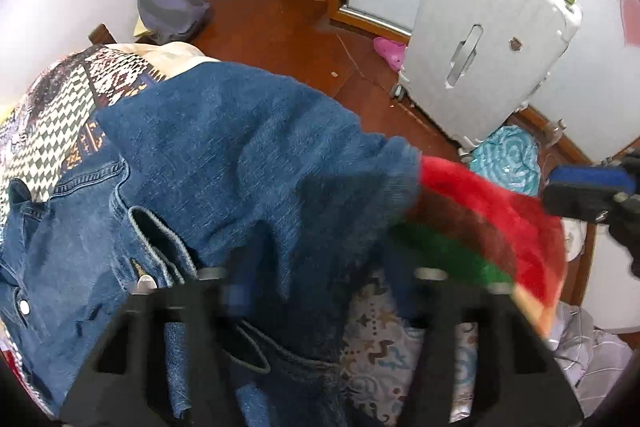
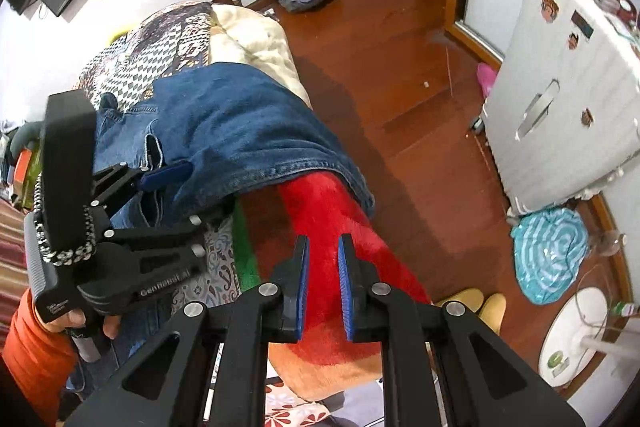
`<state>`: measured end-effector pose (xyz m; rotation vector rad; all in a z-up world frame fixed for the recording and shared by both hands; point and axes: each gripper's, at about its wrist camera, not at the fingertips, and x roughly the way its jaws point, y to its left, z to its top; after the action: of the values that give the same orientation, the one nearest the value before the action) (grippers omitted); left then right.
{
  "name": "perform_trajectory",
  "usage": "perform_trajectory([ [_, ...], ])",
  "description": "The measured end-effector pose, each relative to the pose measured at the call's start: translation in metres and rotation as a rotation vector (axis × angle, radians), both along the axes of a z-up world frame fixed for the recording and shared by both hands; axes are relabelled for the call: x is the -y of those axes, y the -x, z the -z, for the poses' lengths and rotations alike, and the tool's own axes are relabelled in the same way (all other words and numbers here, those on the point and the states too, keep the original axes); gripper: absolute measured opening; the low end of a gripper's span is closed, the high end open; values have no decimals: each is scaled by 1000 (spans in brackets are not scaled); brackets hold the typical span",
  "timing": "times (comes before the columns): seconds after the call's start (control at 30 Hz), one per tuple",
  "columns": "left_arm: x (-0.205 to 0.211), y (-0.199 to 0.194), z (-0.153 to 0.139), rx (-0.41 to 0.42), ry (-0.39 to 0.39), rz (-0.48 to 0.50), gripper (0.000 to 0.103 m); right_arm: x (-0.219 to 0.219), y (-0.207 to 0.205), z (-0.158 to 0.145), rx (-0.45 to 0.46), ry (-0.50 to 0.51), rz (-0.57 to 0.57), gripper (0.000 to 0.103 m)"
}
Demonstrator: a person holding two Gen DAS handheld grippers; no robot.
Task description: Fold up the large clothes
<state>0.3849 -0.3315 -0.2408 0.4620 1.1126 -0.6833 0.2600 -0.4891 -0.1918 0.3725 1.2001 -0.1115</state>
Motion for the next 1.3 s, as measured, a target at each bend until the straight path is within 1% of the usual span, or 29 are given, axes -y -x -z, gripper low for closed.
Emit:
perform_trajectory([
  [0.03,0,-1,-4,-3,8,-15,18,0,-1,1,-2,-12,3,10],
  [0.07,-2,-3,-7,-8,20,-28,12,0,-1,1,0,-25,7,10],
  [0.13,-9,-8,-16,-13,46,-50,8,-1,-1,0,5,-37,5,10],
  [0.23,-23,-10,-34,-9,94,-74,7,-7,-3,-2,9,-37,-17,10],
  [0.37,-47,-4,-66,44,159,-94,6,-23,-10,-6,19,-20,-62,10],
  [0.4,-57,-5,-75,38,191,-106,6,-26,-12,-7,23,-22,-71,10],
  [0.53,-91,-7,-96,45,264,-154,6,-50,-25,-5,39,-58,-128,10],
  [0.6,-107,-6,-102,47,286,-175,6,-66,-36,0,45,-76,-151,10],
  [0.7,-131,-1,-100,65,281,-199,6,-83,-58,12,48,-89,-149,10],
  [0.8,-153,1,-86,38,277,-235,6,-86,-81,20,66,-92,-88,10],
  [0.9,-173,1,-67,10,276,-276,6,-81,-95,16,131,-118,-9,10],
  [1.0,-186,-4,-45,-46,283,-306,6,-87,-106,4,195,-129,25,10],
  [1.1,-193,-5,-30,-68,264,-312,7,-109,-111,-19,285,-113,-14,10],
  [1.17,-197,-6,-24,-95,269,-317,7,-133,-114,-38,347,-83,-82,10],
  [1.23,-207,-6,-26,-107,285,-327,8,-154,-113,-51,383,-59,-143,10],
  [1.3,-221,-2,-35,-93,303,-350,15,-177,-120,-58,386,-48,-221,10],
])
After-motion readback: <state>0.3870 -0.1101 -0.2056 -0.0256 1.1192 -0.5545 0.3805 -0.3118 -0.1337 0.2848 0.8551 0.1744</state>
